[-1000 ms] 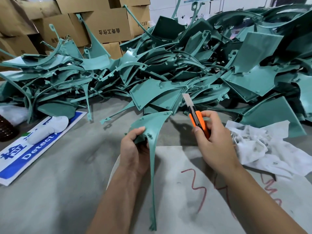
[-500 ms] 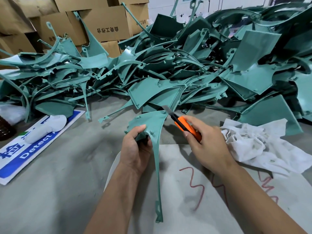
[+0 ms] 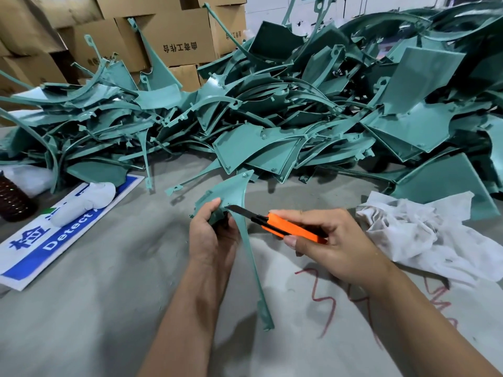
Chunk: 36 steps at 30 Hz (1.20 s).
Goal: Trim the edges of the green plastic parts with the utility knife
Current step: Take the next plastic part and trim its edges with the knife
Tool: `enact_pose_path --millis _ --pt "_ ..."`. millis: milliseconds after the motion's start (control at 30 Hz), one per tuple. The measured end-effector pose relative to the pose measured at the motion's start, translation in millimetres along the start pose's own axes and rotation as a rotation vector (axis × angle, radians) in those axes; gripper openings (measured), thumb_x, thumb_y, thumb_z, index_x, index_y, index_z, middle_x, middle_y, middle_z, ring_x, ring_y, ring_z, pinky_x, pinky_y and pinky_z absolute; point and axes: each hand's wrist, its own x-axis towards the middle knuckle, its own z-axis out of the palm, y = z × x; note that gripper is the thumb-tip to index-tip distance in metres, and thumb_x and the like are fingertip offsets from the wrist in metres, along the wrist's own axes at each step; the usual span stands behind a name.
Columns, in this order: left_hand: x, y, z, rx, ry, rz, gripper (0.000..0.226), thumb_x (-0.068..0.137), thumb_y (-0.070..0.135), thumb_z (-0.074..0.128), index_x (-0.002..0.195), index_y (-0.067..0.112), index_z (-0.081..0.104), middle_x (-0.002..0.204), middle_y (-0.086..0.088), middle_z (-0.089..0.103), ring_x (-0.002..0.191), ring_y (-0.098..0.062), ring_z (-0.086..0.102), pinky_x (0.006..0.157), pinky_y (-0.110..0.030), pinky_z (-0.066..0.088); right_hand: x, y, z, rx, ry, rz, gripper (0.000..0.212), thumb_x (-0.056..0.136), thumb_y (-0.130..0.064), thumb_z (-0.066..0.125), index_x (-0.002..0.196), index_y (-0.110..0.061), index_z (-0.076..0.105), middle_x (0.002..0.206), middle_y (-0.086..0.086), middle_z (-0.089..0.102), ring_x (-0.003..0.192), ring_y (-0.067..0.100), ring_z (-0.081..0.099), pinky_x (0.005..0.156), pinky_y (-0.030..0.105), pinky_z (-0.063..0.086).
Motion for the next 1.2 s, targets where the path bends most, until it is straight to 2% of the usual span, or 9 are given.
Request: enact_pose_path --millis 100,200,333,500,633,833,933,1033,1200 --pt "4.4 5.8 -2.1 -0.105 0.036 -0.001 0.011 0.091 0.010 0.060 0.102 0.009 0.058 0.090 -0.007 0.058 0.077 -0.020 0.055 0.075 -0.029 0.044 0.0 -1.9 1.0 0.069 -0.057 0.028 0.045 0.093 -0.009 0.076 0.128 -0.036 0.075 0.105 -0.006 0.081 0.079 0.003 0.067 0.072 0.018 0.049" --pt "7.0 11.5 -5.1 -0.182 0.060 0.015 0.015 0.092 0.011 0.062 0.106 0.011 0.058 0.086 -0.004 0.059 0.073 -0.016 0.054 0.081 -0.029 0.045 0.0 -4.3 2.7 0.107 -0.075 0.052 0.043 0.092 -0.015 0.077 0.124 -0.043 0.075 0.114 -0.010 0.079 0.093 0.027 0.076 0.079 0.040 0.061" --pt "6.5 16.9 -8.6 -0.236 0.100 0.041 0.009 0.094 0.012 0.064 0.085 0.012 0.062 0.072 -0.001 0.064 0.058 -0.009 0.058 0.055 -0.016 0.050 -0.2 -7.8 -0.4 0.212 -0.105 0.105 0.039 0.092 -0.015 0.078 0.119 -0.044 0.078 0.104 0.023 0.076 0.079 0.056 0.067 0.068 0.049 0.049" --pt "5.0 22.4 -9.4 -0.290 0.103 0.121 0.006 0.096 0.007 0.061 0.091 0.009 0.062 0.072 -0.005 0.070 0.053 -0.011 0.064 0.044 -0.016 0.050 -2.7 -10.7 -4.8 0.218 -0.200 0.107 0.034 0.093 -0.010 0.076 0.119 -0.032 0.080 0.086 0.017 0.070 0.053 0.019 0.051 0.046 0.029 0.042" --pt "6.5 27.8 -11.2 -0.335 0.106 0.144 0.013 0.098 0.006 0.058 0.086 0.009 0.062 0.068 -0.003 0.069 0.051 -0.011 0.064 0.043 -0.016 0.050 0.1 -14.1 -7.5 0.146 -0.218 0.097 0.034 0.093 -0.005 0.075 0.116 -0.030 0.082 0.107 0.010 0.078 0.097 0.049 0.068 0.080 0.070 0.054" --pt "10.4 32.1 -17.8 -0.391 0.131 0.149 0.012 0.098 0.007 0.057 0.087 0.009 0.062 0.071 -0.002 0.068 0.051 -0.009 0.063 0.044 -0.015 0.049 -1.3 -12.0 -12.5 0.153 -0.267 0.122 0.041 0.094 0.006 0.072 0.113 -0.028 0.083 0.107 0.011 0.077 0.089 0.065 0.059 0.072 0.082 0.046" --pt "10.8 34.3 -19.8 -0.424 0.143 0.136 0.009 0.098 0.008 0.057 0.103 0.006 0.065 0.087 -0.005 0.070 0.055 -0.010 0.065 0.046 -0.015 0.050 -1.1 -12.4 -13.9 0.128 -0.289 0.118 0.042 0.093 0.009 0.071 0.111 -0.027 0.084 0.106 0.009 0.078 0.089 0.064 0.059 0.073 0.077 0.048" --pt "11.9 37.1 -20.8 -0.496 0.171 0.108 0.037 0.097 0.010 0.059 0.133 0.004 0.060 0.115 -0.008 0.065 0.066 -0.010 0.067 0.050 -0.016 0.054 0.7 -12.4 -12.8 0.055 -0.329 0.069 0.042 0.086 0.018 0.071 0.108 -0.016 0.084 0.106 0.001 0.079 0.098 0.027 0.073 0.082 0.050 0.058" --pt "6.7 38.0 -19.0 -0.444 0.148 0.120 0.005 0.098 0.013 0.061 0.096 0.009 0.063 0.077 -0.002 0.070 0.059 -0.009 0.065 0.052 -0.018 0.055 -0.4 -9.4 -14.3 0.177 -0.296 0.068 0.030 0.093 -0.004 0.074 0.115 -0.021 0.082 0.106 0.014 0.079 0.098 0.057 0.066 0.082 0.069 0.053"
